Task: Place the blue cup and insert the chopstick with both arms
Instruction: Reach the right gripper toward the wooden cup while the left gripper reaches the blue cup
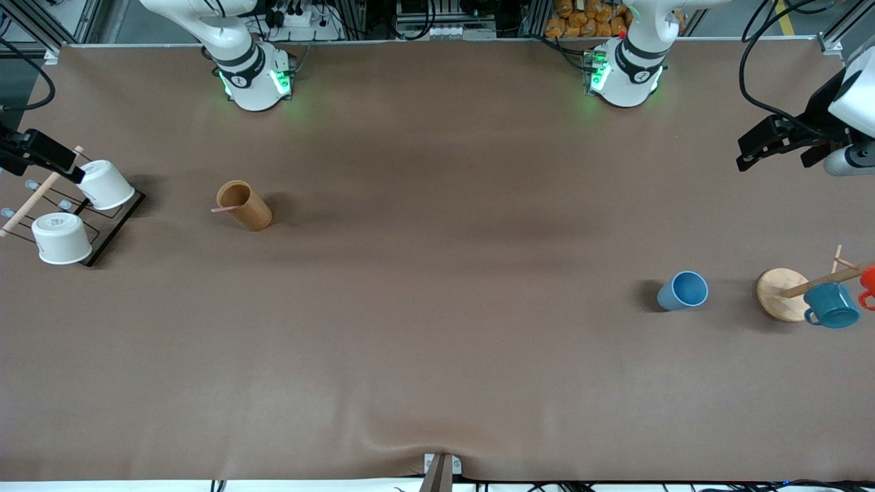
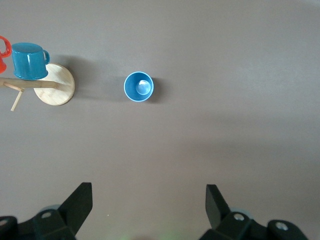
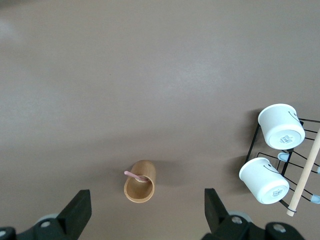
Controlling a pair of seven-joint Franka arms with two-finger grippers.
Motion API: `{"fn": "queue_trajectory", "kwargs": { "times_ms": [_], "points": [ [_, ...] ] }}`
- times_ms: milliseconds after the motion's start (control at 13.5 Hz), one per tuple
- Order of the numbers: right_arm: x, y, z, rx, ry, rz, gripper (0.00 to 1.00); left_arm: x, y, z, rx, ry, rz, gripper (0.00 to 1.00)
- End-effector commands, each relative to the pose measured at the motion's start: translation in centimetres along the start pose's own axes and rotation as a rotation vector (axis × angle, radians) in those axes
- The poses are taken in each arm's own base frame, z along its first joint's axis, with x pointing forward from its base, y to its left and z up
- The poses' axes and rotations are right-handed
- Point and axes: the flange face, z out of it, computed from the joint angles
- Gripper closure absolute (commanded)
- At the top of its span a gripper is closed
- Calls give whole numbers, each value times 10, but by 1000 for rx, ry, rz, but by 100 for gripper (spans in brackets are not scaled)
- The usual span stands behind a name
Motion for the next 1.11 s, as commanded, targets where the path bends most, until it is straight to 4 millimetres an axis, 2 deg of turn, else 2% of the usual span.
{"fn": "queue_trajectory", "kwargs": {
  "times_ms": [0,148,369,517,591,739,886,960,1034],
  "points": [
    [1,1,-3,-9,1,-3,0,-3,-11,-6,-2,-2,5,0],
    [1,1,-3,-9,1,-2,0,-3,-13,-7,-2,-1,2,0],
    [7,-1,10,-13,-24,-12,0,4,-14,0,-3,-12,1,0],
    [24,-8,49,-22,-102,-32,0,13,-21,16,-4,-38,-13,0],
    [21,-7,61,-20,-159,-62,0,16,-22,23,-3,-47,-16,0],
    [31,-3,90,-18,-227,-136,0,26,-32,47,-4,-57,-34,0],
    [46,-9,136,-15,-305,-162,0,31,-35,75,-5,-54,-37,0],
    [48,-15,149,-18,-324,-162,0,33,-41,91,-4,-47,-47,0],
    [51,-24,171,-11,-367,-167,0,35,-44,108,4,-37,-50,0]
  ]
}}
